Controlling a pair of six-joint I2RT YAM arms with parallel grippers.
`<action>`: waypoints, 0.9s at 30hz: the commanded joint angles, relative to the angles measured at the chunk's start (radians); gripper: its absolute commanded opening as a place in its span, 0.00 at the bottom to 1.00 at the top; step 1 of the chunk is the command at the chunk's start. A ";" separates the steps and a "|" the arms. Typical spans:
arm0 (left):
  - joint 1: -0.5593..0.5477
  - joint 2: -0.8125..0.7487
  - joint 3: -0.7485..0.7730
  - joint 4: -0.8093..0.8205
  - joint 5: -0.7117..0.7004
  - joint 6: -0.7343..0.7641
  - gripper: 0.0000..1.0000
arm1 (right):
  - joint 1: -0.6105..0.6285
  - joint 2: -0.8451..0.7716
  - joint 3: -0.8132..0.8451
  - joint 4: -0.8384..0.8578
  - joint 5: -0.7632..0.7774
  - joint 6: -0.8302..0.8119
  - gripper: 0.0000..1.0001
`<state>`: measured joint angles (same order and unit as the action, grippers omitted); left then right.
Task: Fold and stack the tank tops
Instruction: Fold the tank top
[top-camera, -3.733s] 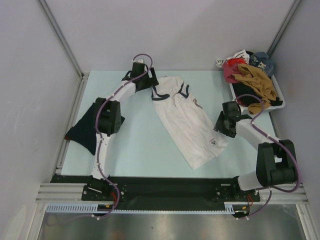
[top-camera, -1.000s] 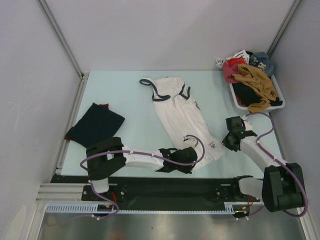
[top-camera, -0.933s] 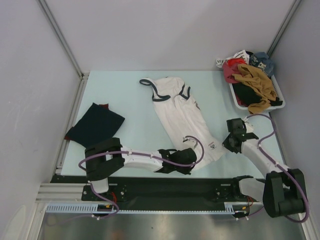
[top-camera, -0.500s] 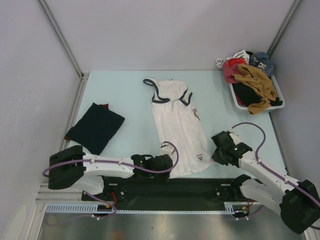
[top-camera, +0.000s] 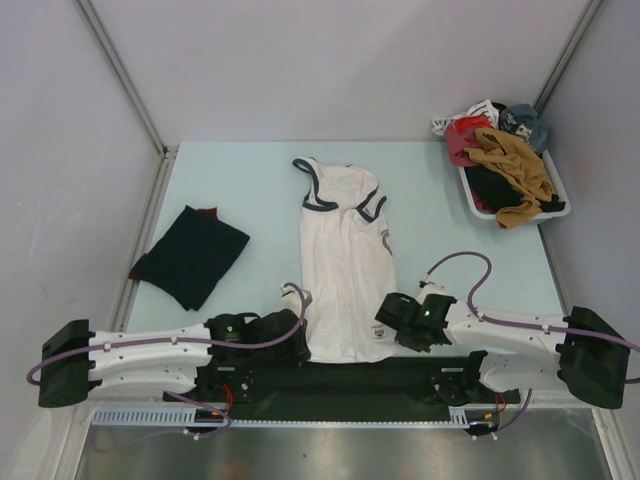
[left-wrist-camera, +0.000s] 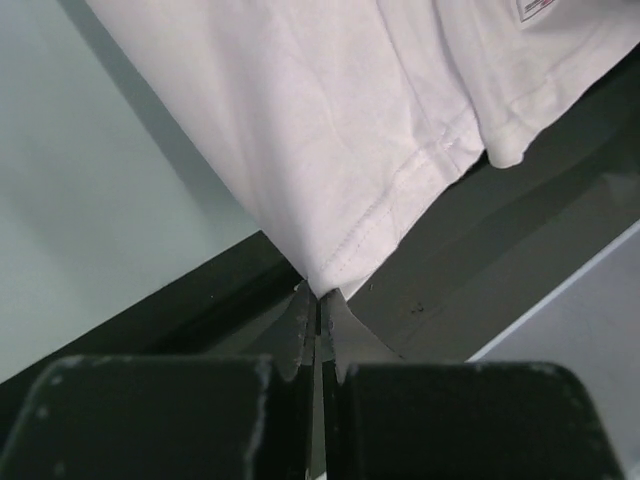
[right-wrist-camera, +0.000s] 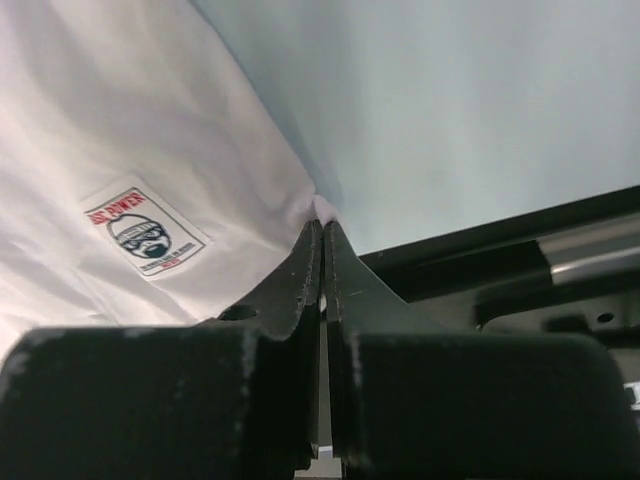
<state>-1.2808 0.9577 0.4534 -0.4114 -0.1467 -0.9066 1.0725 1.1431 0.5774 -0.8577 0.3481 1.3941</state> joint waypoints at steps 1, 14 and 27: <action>0.050 -0.071 -0.016 -0.050 0.056 0.000 0.01 | 0.024 0.052 0.100 -0.098 0.120 0.140 0.00; 0.290 0.050 0.088 -0.069 0.139 0.192 0.00 | -0.003 0.147 0.375 -0.216 0.272 0.206 0.00; 0.448 0.165 0.287 -0.079 0.139 0.319 0.00 | -0.302 0.130 0.410 0.084 0.210 -0.225 0.00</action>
<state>-0.8776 1.0863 0.6716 -0.4896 -0.0116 -0.6529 0.8127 1.2816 0.9333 -0.8787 0.5316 1.3041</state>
